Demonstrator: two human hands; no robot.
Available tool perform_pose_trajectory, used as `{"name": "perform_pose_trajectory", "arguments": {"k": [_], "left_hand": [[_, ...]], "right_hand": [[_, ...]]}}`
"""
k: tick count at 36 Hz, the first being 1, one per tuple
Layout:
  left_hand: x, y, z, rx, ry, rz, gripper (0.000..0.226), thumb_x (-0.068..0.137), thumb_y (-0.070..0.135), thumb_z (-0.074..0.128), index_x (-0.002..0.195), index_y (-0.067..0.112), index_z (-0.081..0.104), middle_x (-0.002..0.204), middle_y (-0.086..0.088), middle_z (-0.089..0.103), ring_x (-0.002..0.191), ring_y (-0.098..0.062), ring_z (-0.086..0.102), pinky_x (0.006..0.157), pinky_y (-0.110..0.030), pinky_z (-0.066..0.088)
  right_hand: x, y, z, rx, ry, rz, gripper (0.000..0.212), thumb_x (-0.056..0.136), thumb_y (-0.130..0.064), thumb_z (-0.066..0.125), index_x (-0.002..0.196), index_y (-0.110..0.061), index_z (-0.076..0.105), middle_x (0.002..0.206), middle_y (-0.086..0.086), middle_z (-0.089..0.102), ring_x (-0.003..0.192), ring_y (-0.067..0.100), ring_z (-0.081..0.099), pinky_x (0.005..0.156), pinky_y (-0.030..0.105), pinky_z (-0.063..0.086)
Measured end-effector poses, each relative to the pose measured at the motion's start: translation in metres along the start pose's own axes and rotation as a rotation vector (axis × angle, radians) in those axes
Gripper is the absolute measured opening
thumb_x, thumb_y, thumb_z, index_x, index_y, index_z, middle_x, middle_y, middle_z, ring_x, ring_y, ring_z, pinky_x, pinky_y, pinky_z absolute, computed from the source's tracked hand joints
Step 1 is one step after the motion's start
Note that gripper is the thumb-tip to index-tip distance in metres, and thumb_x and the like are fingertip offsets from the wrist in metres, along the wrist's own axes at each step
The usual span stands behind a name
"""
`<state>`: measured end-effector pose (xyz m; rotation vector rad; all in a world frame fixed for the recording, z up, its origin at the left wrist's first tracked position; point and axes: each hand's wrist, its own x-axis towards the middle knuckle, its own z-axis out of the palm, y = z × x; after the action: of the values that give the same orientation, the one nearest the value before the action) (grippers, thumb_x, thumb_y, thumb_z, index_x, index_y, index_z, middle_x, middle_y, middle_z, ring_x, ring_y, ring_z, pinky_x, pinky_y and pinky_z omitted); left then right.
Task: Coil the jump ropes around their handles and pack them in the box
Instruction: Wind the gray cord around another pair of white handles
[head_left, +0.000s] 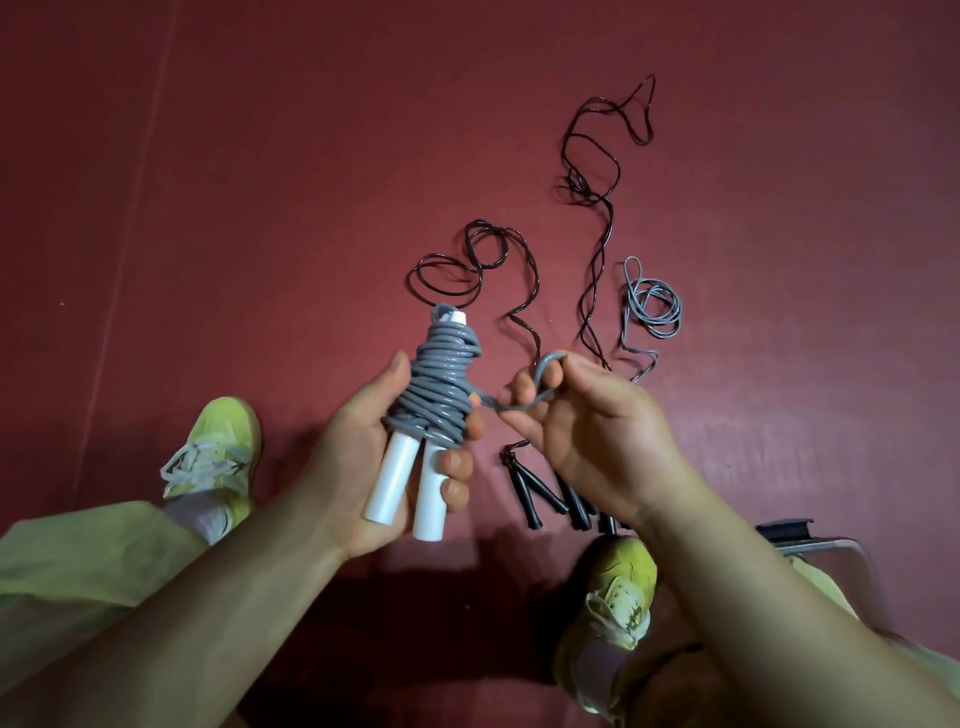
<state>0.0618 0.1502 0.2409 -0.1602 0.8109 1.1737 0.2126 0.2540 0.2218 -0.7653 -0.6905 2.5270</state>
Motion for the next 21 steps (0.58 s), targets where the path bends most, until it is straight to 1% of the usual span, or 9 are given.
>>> {"name": "perform_pose_trajectory", "arguments": {"k": [3,6,8,11,14,16,18,20,21], "left_hand": [[0.0,0.0,0.001,0.051,0.009,-0.013,0.054,0.073,0.057,0.046,0.085,0.007,0.063,0.073,-0.008,0.057,0.042,-0.014,0.046,0.044,-0.023,0.038],[0.001,-0.003,0.003,0.197,0.046,-0.025,0.052,0.073,0.054,0.05,0.093,0.007,0.06,0.074,-0.008,0.058,0.045,-0.015,0.048,0.045,-0.024,0.04],[0.003,-0.003,0.001,0.285,0.081,0.003,0.05,0.074,0.052,0.052,0.095,0.008,0.06,0.074,-0.008,0.06,0.047,-0.015,0.049,0.047,-0.023,0.04],[0.006,-0.001,-0.001,0.443,0.118,0.078,0.04,0.078,0.047,0.063,0.096,0.01,0.061,0.074,-0.007,0.064,0.05,-0.017,0.052,0.048,-0.024,0.041],[0.006,0.0,0.001,0.555,0.178,0.152,0.04,0.073,0.043,0.062,0.101,0.015,0.059,0.075,-0.007,0.065,0.052,-0.017,0.055,0.05,-0.025,0.041],[0.006,0.001,0.002,0.629,0.205,0.185,0.027,0.078,0.038,0.058,0.101,0.024,0.059,0.076,-0.004,0.066,0.053,-0.016,0.058,0.051,-0.023,0.042],[0.007,0.0,0.0,0.7,0.227,0.194,0.01,0.089,0.028,0.055,0.099,0.029,0.058,0.076,-0.001,0.066,0.054,-0.013,0.061,0.051,-0.021,0.042],[0.007,-0.001,-0.005,0.759,0.23,0.173,0.009,0.092,0.025,0.054,0.099,0.03,0.057,0.078,0.003,0.066,0.057,-0.014,0.063,0.055,-0.023,0.043],[0.008,-0.003,-0.007,0.794,0.219,0.162,0.009,0.093,0.024,0.055,0.1,0.029,0.056,0.079,0.004,0.066,0.06,-0.015,0.064,0.058,-0.025,0.044]], "right_hand": [[0.0,-0.002,0.001,0.089,0.071,-0.018,0.026,0.063,-0.035,0.082,0.066,-0.019,0.062,0.072,0.002,0.059,0.078,0.019,0.064,0.082,0.029,0.055],[-0.002,-0.01,0.005,0.169,0.123,-0.078,0.022,0.082,-0.03,0.06,0.064,-0.018,0.061,0.072,0.002,0.058,0.077,0.02,0.061,0.082,0.03,0.054],[-0.003,-0.01,0.008,0.154,0.11,-0.096,0.025,0.085,-0.029,0.051,0.066,-0.017,0.062,0.077,0.003,0.059,0.082,0.02,0.059,0.087,0.031,0.052],[-0.002,-0.009,0.007,0.084,0.083,-0.127,0.01,0.078,-0.024,0.065,0.075,-0.015,0.067,0.084,0.005,0.063,0.088,0.021,0.063,0.089,0.032,0.053],[-0.001,-0.008,0.003,0.023,0.098,-0.136,0.029,0.062,-0.028,0.083,0.084,-0.012,0.073,0.089,0.007,0.068,0.09,0.022,0.067,0.085,0.032,0.055],[0.0,-0.007,0.004,-0.06,0.117,-0.132,0.03,0.06,-0.029,0.083,0.085,-0.014,0.076,0.088,0.007,0.071,0.088,0.02,0.068,0.085,0.031,0.055],[-0.001,-0.006,0.007,-0.201,0.157,-0.138,0.022,0.06,-0.021,0.079,0.081,-0.015,0.078,0.083,0.006,0.073,0.083,0.017,0.07,0.08,0.028,0.056],[-0.002,-0.004,0.009,-0.361,0.177,-0.147,0.014,0.066,-0.004,0.076,0.075,-0.015,0.079,0.079,0.005,0.074,0.079,0.016,0.071,0.076,0.027,0.057],[-0.002,-0.004,0.01,-0.421,0.177,-0.138,0.013,0.07,-0.004,0.072,0.072,-0.015,0.078,0.077,0.004,0.074,0.077,0.015,0.071,0.076,0.028,0.058]]}}
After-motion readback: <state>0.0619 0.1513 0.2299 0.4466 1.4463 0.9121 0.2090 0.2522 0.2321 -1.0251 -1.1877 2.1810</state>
